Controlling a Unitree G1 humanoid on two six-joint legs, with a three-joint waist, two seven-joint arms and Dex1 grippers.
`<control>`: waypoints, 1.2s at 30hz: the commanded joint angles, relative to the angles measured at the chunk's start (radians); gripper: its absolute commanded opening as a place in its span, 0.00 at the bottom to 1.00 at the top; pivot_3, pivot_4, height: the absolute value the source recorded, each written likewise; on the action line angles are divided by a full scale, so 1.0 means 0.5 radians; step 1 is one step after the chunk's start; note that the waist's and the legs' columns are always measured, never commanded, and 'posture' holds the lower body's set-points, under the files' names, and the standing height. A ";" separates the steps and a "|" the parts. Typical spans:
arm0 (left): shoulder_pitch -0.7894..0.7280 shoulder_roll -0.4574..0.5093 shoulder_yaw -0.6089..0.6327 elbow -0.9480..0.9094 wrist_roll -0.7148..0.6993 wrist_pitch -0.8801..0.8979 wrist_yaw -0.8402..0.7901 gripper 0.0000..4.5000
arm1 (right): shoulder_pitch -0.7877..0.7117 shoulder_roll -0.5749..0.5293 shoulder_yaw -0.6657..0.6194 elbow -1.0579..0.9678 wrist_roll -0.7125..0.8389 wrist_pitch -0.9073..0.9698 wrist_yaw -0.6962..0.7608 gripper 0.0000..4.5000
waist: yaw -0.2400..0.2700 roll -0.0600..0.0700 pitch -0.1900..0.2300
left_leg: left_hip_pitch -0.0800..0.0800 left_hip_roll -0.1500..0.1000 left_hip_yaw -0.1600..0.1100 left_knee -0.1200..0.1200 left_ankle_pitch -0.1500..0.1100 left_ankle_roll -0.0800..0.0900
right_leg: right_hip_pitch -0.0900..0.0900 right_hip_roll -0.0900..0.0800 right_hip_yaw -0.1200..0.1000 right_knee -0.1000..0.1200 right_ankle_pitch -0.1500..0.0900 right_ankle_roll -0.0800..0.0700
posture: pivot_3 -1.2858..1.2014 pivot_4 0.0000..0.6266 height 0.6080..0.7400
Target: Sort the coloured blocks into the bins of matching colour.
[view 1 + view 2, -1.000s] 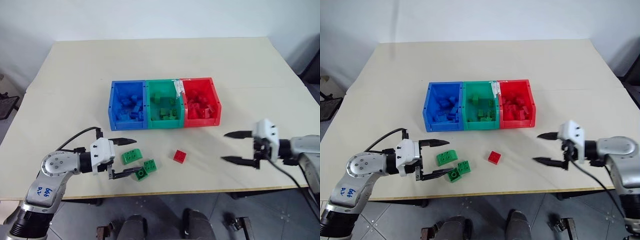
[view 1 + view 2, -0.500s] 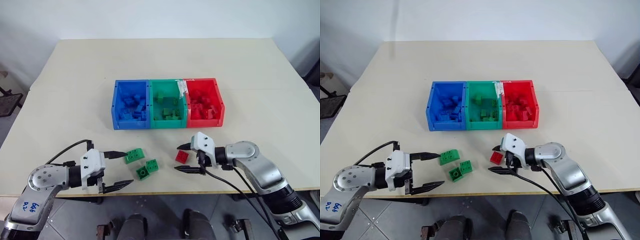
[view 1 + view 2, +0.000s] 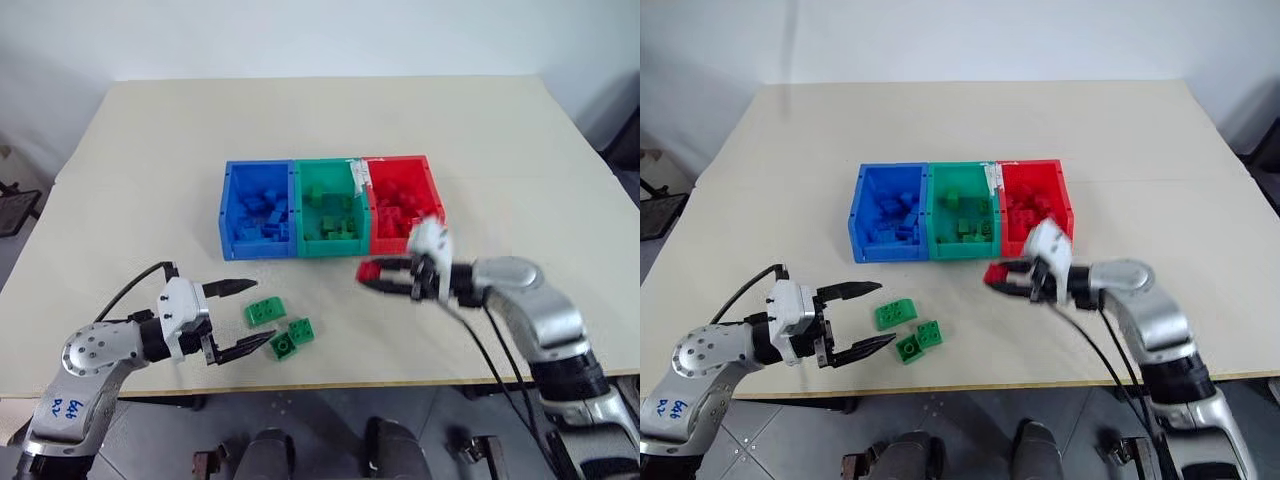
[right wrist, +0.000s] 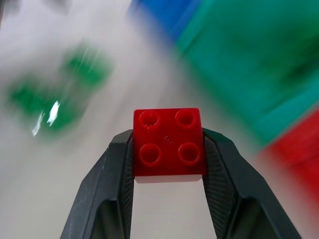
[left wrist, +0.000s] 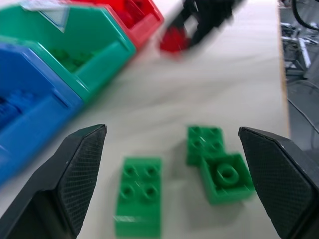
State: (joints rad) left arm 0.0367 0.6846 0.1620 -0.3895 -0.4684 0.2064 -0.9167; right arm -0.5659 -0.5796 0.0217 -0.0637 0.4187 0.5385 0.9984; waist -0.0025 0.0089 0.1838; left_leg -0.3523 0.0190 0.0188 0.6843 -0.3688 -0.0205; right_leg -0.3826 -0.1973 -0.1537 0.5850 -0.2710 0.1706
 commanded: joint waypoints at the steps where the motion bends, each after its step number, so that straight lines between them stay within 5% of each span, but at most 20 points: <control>1: -0.005 -0.008 0.071 -0.054 -0.050 0.024 0.051 1.00 | -0.202 0.014 -0.132 0.256 -0.066 -0.128 -0.159 0.33 | -0.002 0.000 0.000 | 0.000 0.000 0.000 -0.001 0.000 0.000 | 0.000 0.000 0.000 0.000 0.000 0.000 | 0.52 0.24 1.00; 8: -0.128 -0.111 0.115 0.006 -0.126 0.071 0.159 1.00 | -0.607 0.132 -0.054 0.993 -0.304 -0.493 -0.219 0.33 | -0.010 0.000 0.000 | -0.001 0.000 0.002 -0.002 0.000 0.000 | -0.004 0.000 0.000 0.002 0.000 0.000 | 0.52 0.24 1.00; 17: -0.124 0.003 0.235 0.157 -0.078 0.010 0.085 1.00 | -0.581 0.098 -0.111 1.013 -0.307 -0.848 -0.026 0.99 | -0.033 0.000 0.000 | -0.006 0.000 0.002 -0.003 0.000 -0.001 | -0.011 0.000 0.000 0.005 0.000 0.000 | 0.52 0.24 1.00; 20: -0.104 0.057 0.290 0.251 -0.089 -0.006 0.013 1.00 | -0.448 0.000 -0.159 0.835 -0.203 -0.896 0.183 0.99 | -0.037 0.000 0.000 | -0.006 0.000 0.002 -0.003 0.000 -0.001 | -0.011 0.000 0.000 0.005 0.000 0.000 | 0.52 0.24 1.00; 26: -0.006 0.292 0.431 0.656 0.041 -0.295 -0.294 1.00 | 0.227 -0.323 -0.280 0.009 0.282 -0.381 0.527 0.99 | -0.031 0.000 0.000 | -0.008 0.001 0.002 -0.006 -0.001 -0.001 | -0.014 0.000 -0.002 0.004 0.000 0.000 | 0.52 0.24 1.00; 30: 0.043 0.352 0.424 0.655 0.058 -0.358 -0.379 1.00 | 0.650 -0.464 -0.265 -0.195 0.143 -0.657 0.677 0.99 | -0.032 -0.001 0.000 | -0.007 0.001 0.009 -0.004 -0.001 0.000 | -0.014 -0.001 0.002 0.003 0.000 0.000 | 0.52 0.24 1.00; 36: 0.035 0.306 0.113 0.223 0.114 -0.198 -0.309 1.00 | 0.849 -0.434 -0.297 -0.188 0.061 -0.843 0.588 0.99 | -0.017 -0.001 0.000 | -0.003 0.001 0.015 -0.003 -0.001 0.000 | -0.015 -0.001 0.009 0.005 0.000 0.000 | 0.52 0.24 1.00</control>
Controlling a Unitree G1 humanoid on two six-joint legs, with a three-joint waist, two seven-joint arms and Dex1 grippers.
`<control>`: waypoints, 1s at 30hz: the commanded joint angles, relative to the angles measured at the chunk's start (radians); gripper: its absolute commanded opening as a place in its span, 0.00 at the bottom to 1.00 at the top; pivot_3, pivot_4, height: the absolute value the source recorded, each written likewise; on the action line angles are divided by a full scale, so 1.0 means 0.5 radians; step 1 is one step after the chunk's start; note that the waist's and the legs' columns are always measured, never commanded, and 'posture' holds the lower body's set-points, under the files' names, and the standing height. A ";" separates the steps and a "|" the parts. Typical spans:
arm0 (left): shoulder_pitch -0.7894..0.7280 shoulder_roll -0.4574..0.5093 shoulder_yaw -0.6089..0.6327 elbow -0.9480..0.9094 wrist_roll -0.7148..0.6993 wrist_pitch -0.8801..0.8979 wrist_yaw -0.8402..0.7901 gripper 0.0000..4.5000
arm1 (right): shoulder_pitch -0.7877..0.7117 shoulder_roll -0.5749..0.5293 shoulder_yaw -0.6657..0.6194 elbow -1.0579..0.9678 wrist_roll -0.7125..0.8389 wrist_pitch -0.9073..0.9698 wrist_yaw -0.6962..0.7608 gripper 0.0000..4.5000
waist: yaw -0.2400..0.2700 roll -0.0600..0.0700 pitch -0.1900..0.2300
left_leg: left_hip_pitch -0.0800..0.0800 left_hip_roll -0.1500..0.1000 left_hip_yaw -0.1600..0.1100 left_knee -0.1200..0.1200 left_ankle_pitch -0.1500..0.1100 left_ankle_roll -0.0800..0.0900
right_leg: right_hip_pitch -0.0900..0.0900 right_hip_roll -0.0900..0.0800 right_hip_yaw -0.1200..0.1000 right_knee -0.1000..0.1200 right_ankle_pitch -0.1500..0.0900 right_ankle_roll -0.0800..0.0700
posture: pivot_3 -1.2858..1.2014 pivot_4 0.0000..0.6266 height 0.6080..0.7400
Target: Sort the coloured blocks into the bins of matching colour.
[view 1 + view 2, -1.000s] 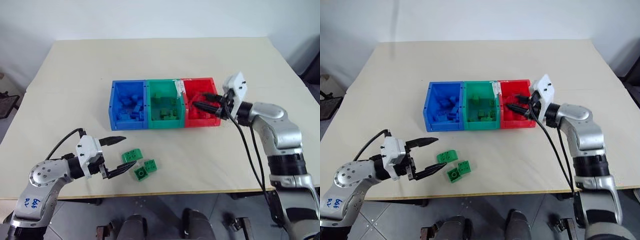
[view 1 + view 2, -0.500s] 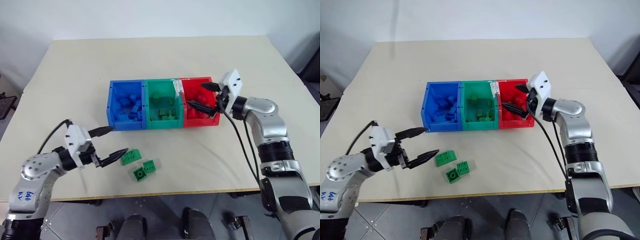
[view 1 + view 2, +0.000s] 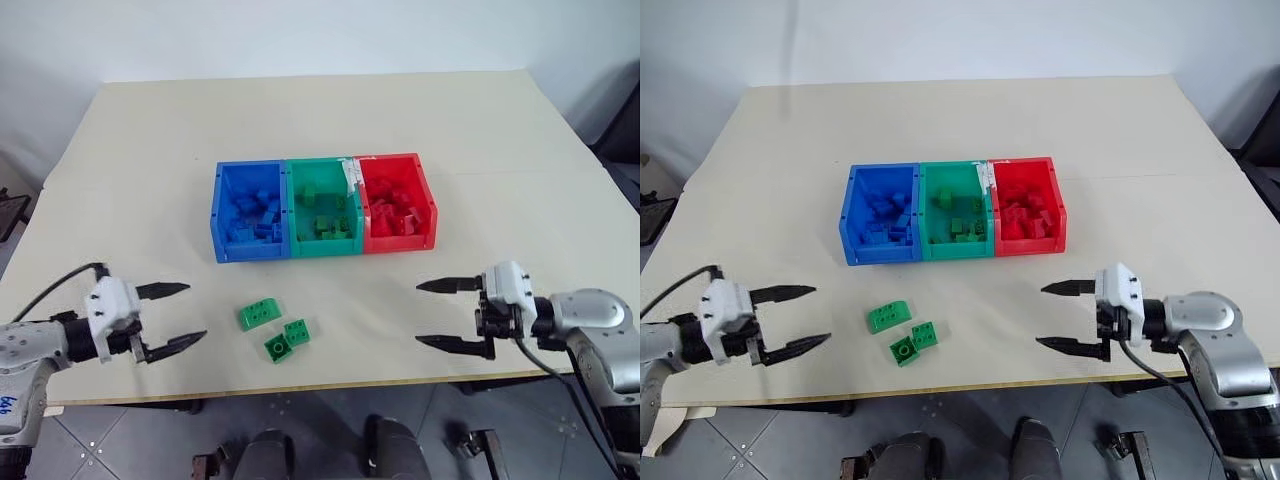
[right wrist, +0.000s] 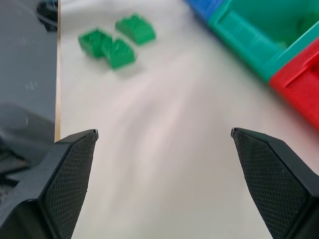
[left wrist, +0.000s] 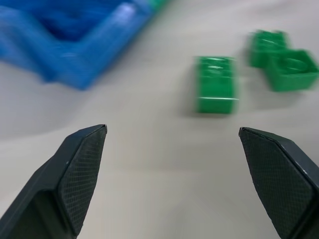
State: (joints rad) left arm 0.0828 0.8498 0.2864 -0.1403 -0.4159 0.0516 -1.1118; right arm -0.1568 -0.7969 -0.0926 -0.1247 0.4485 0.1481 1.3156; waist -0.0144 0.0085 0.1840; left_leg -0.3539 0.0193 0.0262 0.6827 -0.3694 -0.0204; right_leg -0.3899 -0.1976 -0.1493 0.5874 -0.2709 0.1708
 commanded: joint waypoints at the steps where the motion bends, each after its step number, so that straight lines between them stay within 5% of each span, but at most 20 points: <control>1: -0.085 -0.043 -0.182 -0.350 -0.008 0.177 0.122 1.00 | 0.045 -0.001 -0.069 -0.071 0.001 -0.065 -0.060 0.99 | 0.016 0.000 0.000 | 0.000 0.000 0.000 0.000 0.000 0.000 | 0.000 0.000 0.000 0.000 0.000 0.000 | 0.52 0.24 1.00; 5: -0.365 -0.127 -0.626 -0.742 0.100 0.738 0.413 1.00 | 0.113 -0.025 -0.065 -0.115 -0.010 -0.072 -0.090 0.99 | 0.068 0.000 0.000 | 0.000 -0.001 0.000 0.005 0.000 0.000 | 0.001 0.000 0.002 0.001 0.000 0.000 | 0.52 0.24 1.00; 10: -0.623 0.017 -0.912 -0.916 0.146 1.364 0.479 1.00 | 0.100 -0.043 -0.045 -0.209 0.016 -0.008 -0.120 0.99 | 0.069 -0.001 0.000 | 0.002 0.000 0.003 0.004 0.000 0.000 | -0.002 0.001 0.006 0.005 0.000 -0.001 | 0.52 0.24 1.00; 22: -1.145 -0.081 -1.478 -0.827 0.473 1.689 0.652 1.00 | 0.146 -0.046 -0.022 -0.440 0.029 0.092 -0.209 0.99 | 0.083 -0.003 0.001 | -0.001 -0.001 0.004 0.006 0.000 0.000 | -0.002 0.001 0.007 0.003 0.000 -0.001 | 0.52 0.24 1.00; 26: -1.196 -0.113 -1.511 -0.769 0.486 1.670 0.603 0.80 | 0.171 -0.076 -0.020 -0.459 0.009 0.103 -0.199 1.00 | 0.082 -0.003 0.001 | -0.001 -0.001 0.004 0.006 0.000 0.001 | -0.002 0.001 0.007 0.002 0.000 -0.001 | 0.52 0.24 1.00; 30: -1.214 -0.148 -1.523 -0.711 0.501 1.635 0.580 0.49 | 0.193 -0.102 -0.034 -0.461 0.004 0.093 -0.197 1.00 | 0.088 -0.004 0.001 | -0.002 -0.001 0.004 0.007 0.000 0.001 | -0.002 0.001 0.008 0.002 0.000 -0.001 | 0.52 0.24 1.00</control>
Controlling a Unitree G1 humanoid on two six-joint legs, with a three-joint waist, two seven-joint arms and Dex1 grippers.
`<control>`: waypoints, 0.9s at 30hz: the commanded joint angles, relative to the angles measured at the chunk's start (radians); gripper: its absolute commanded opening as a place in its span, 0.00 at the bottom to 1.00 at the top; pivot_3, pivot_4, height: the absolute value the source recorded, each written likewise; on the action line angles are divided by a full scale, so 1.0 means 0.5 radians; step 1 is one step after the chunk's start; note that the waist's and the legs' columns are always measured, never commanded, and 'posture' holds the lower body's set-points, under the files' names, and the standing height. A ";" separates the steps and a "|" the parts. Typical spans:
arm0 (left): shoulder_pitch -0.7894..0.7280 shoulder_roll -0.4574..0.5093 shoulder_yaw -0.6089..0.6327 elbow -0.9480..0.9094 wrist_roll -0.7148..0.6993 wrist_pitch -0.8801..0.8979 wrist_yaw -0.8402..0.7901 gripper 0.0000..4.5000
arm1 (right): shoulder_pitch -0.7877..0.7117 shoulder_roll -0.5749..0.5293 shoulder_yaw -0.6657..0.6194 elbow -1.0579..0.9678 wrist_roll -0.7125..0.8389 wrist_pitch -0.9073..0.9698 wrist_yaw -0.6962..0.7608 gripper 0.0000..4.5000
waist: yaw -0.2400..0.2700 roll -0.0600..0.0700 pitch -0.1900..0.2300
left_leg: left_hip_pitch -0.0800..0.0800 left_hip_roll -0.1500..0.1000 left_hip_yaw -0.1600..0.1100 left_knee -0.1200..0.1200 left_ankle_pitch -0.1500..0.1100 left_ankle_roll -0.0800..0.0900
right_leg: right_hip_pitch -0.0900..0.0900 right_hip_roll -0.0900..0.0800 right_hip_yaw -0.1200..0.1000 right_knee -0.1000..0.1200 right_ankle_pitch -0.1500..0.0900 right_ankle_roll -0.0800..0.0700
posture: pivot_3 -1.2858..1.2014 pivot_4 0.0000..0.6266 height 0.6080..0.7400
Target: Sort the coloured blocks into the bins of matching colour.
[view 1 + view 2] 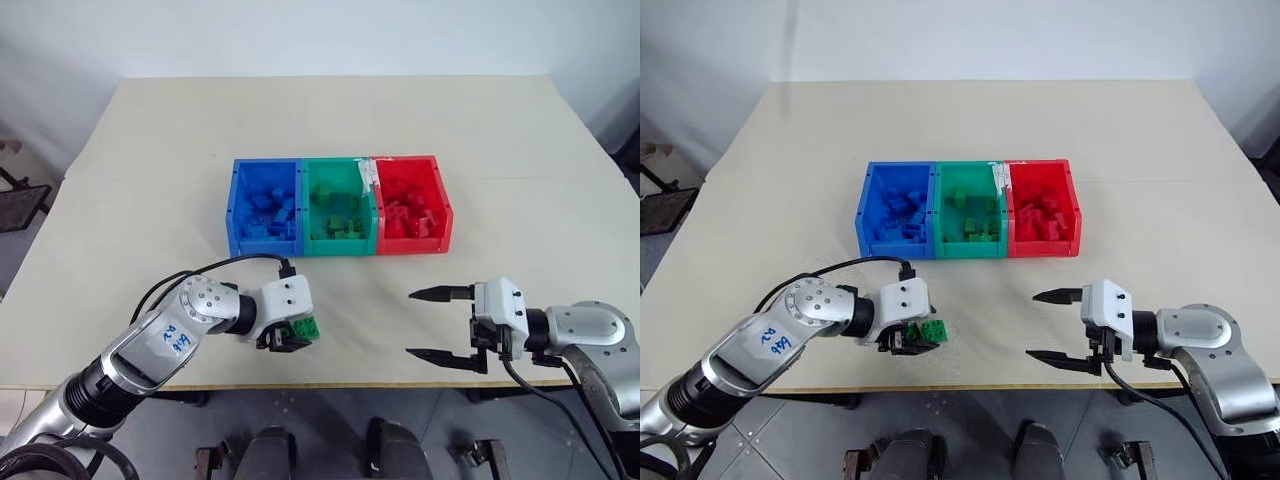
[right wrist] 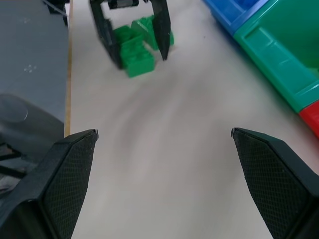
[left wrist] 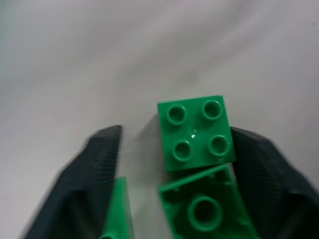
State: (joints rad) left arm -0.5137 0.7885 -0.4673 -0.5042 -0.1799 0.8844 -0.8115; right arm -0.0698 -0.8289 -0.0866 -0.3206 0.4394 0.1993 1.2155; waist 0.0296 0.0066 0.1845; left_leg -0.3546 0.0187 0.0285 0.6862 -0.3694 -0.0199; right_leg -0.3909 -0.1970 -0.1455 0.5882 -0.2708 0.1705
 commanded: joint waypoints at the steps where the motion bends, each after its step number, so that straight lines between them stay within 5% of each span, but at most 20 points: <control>1: -0.022 -0.034 -0.009 0.026 0.027 -0.038 -0.024 0.43 | 0.029 -0.045 -0.057 -0.069 0.027 -0.008 0.003 1.00 | 0.000 0.000 0.000 | 0.000 0.000 0.000 0.000 0.000 0.000 | 0.000 0.000 0.000 0.000 0.000 0.000 | 0.52 0.24 1.00; 3: -0.018 -0.066 0.031 0.052 0.016 -0.060 -0.014 0.33 | 0.050 -0.052 -0.075 -0.075 0.029 -0.006 -0.007 1.00 | 0.000 0.000 0.000 | 0.000 0.000 0.000 0.000 0.000 0.000 | 0.000 0.000 0.000 0.000 0.000 0.000 | 0.52 0.24 1.00; 17: -0.035 -0.512 0.697 0.311 -0.293 -0.284 0.122 0.33 | 0.274 0.080 -0.483 -0.205 0.253 0.220 -0.440 1.00 | -0.002 -0.001 0.000 | -0.001 0.000 0.000 0.004 0.000 0.001 | 0.000 0.000 0.000 0.002 0.000 0.000 | 0.52 0.24 1.00; 23: 0.031 -0.220 0.519 0.235 -0.375 -0.121 -0.212 0.33 | 0.362 0.088 -0.516 -0.264 0.250 0.224 -0.484 1.00 | -0.007 -0.001 0.000 | 0.000 0.000 0.000 0.003 0.000 0.001 | 0.000 0.000 0.000 0.002 0.000 0.000 | 0.52 0.24 1.00; 27: 0.041 -0.056 0.279 0.249 -0.150 -0.279 -0.275 0.33 | 0.382 0.092 -0.498 -0.262 0.235 0.200 -0.474 1.00 | -0.004 -0.001 0.000 | 0.000 0.000 0.001 0.004 0.000 0.001 | 0.000 0.000 0.002 0.002 0.000 0.000 | 0.52 0.24 1.00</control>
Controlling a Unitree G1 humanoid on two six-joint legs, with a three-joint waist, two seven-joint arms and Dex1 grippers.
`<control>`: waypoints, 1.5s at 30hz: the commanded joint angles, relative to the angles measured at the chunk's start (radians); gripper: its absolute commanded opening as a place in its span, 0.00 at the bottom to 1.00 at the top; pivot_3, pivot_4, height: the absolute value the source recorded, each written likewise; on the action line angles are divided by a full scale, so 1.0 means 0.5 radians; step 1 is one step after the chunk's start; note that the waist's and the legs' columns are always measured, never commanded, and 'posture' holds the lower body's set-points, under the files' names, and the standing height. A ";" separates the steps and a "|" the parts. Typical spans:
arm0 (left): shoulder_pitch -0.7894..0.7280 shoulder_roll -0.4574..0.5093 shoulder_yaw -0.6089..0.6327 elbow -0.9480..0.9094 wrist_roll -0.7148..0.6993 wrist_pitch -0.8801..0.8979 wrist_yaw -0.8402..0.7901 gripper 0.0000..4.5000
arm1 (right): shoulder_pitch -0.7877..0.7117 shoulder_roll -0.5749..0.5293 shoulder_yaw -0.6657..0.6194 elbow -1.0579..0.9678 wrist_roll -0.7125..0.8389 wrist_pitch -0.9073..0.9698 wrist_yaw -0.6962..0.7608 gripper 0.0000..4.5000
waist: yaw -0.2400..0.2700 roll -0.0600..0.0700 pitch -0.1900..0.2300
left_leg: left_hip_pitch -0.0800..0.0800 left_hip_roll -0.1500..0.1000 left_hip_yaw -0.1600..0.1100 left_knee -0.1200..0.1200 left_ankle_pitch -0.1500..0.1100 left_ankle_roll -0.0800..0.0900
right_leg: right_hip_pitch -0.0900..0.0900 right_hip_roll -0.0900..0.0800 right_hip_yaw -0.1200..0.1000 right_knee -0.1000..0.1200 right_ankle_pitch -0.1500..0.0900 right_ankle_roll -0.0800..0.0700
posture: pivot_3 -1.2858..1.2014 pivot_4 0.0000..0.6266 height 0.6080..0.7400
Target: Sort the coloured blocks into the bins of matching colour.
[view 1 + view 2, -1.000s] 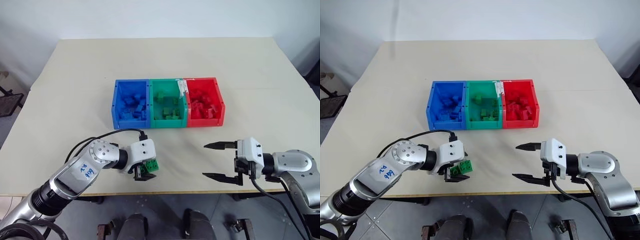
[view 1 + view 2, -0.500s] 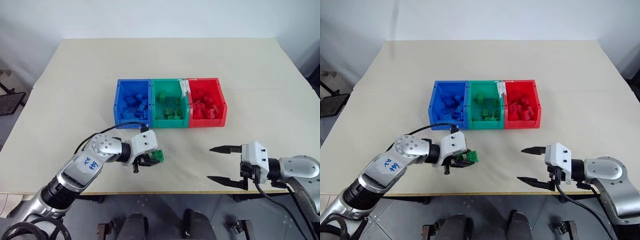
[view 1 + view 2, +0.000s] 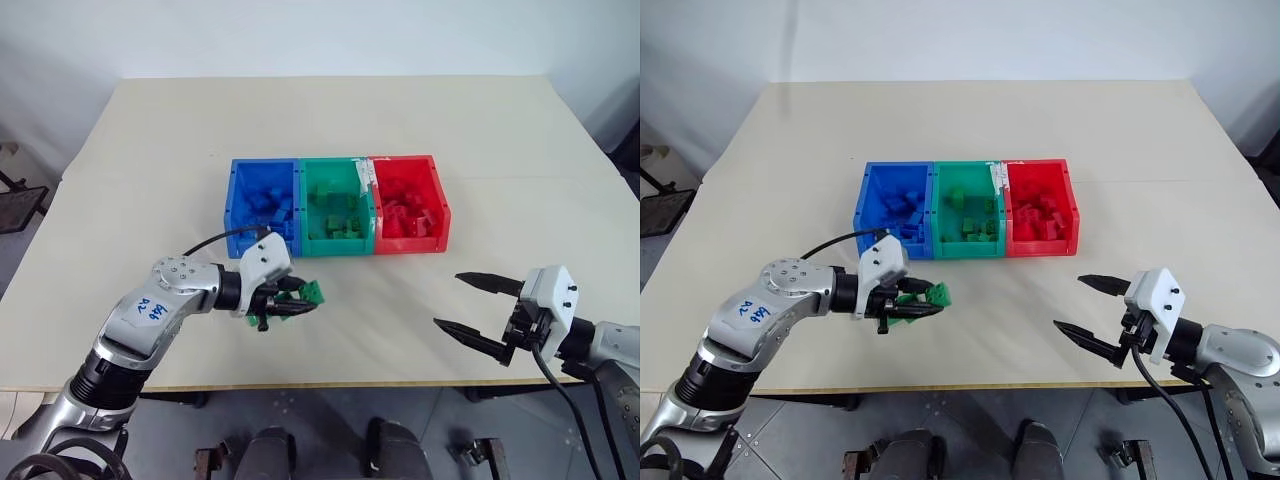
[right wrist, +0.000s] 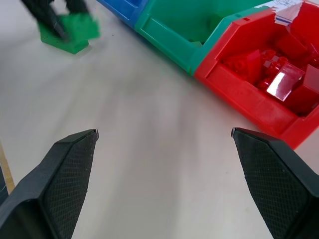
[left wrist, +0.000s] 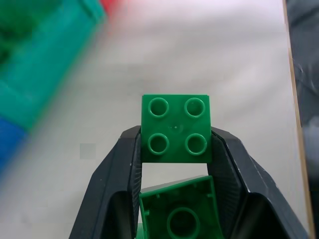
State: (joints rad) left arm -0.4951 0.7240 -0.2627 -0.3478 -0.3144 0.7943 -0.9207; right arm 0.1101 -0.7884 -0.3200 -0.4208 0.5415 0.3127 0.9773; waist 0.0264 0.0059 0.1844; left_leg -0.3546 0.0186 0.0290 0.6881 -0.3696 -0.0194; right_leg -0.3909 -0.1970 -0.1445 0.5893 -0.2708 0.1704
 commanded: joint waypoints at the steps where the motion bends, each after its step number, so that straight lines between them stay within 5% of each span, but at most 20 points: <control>1: -0.004 0.081 -0.171 -0.073 0.127 -0.074 -0.062 0.33 | 0.028 0.011 -0.019 -0.062 0.022 -0.039 0.013 1.00 | 0.007 0.000 0.000 | 0.000 0.000 0.000 0.000 0.000 0.000 | 0.000 0.000 0.000 0.000 0.000 0.000 | 0.52 0.24 1.00; 7: -0.039 0.094 -0.305 -0.084 0.216 0.001 -0.057 0.33 | 0.031 -0.003 0.020 -0.074 0.018 -0.043 0.040 1.00 | 0.006 0.000 0.000 | 0.000 0.000 0.001 0.001 -0.001 0.001 | 0.000 0.000 0.001 0.000 0.000 0.000 | 0.52 0.24 1.00; 17: -0.173 0.124 -0.401 -0.142 0.307 0.061 -0.100 0.99 | 0.034 -0.042 0.047 -0.102 0.005 -0.009 0.048 1.00 | 0.008 0.000 0.000 | -0.001 0.000 0.001 0.005 -0.001 0.002 | 0.001 0.000 0.002 0.000 0.000 0.000 | 0.52 0.24 1.00; 24: -0.270 0.077 -0.504 -0.093 0.393 0.018 -0.119 0.99 | 0.030 -0.080 0.060 -0.124 -0.009 -0.006 0.062 1.00 | 0.006 0.000 0.000 | -0.002 0.000 0.002 0.005 -0.002 0.003 | 0.000 0.000 0.002 0.000 0.000 0.000 | 0.52 0.24 1.00; 28: -0.260 0.126 -0.555 -0.110 0.470 -0.075 -0.173 0.81 | 0.051 -0.095 0.041 -0.140 -0.010 -0.005 0.068 1.00 | 0.007 0.000 0.000 | -0.002 0.000 0.002 0.005 -0.002 0.003 | 0.000 0.000 0.002 0.000 0.000 0.000 | 0.52 0.24 1.00; 35: -0.261 0.074 -0.518 -0.097 0.469 -0.102 -0.196 0.33 | 0.074 -0.096 0.008 -0.170 -0.005 -0.010 0.060 1.00 | 0.008 0.000 0.000 | -0.002 0.000 0.002 0.006 -0.002 0.003 | 0.000 0.000 0.002 0.000 0.000 0.000 | 0.52 0.24 1.00; 45: -0.341 -0.255 -0.145 0.112 0.319 -0.127 -0.004 0.33 | 0.128 -0.009 -0.120 -0.189 0.065 -0.094 0.038 1.00 | 0.024 -0.002 0.000 | -0.003 0.000 0.002 0.010 -0.002 0.004 | 0.001 0.000 0.002 0.001 0.000 0.000 | 0.52 0.24 1.00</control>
State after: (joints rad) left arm -0.6363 0.6225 -0.3925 -0.2949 -0.1317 0.7502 -0.9561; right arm 0.1736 -0.8103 -0.3330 -0.4864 0.5422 0.2774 1.0180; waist 0.0382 0.0052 0.1847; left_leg -0.3566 0.0184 0.0298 0.6938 -0.3708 -0.0172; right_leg -0.3907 -0.1971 -0.1433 0.5899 -0.2708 0.1704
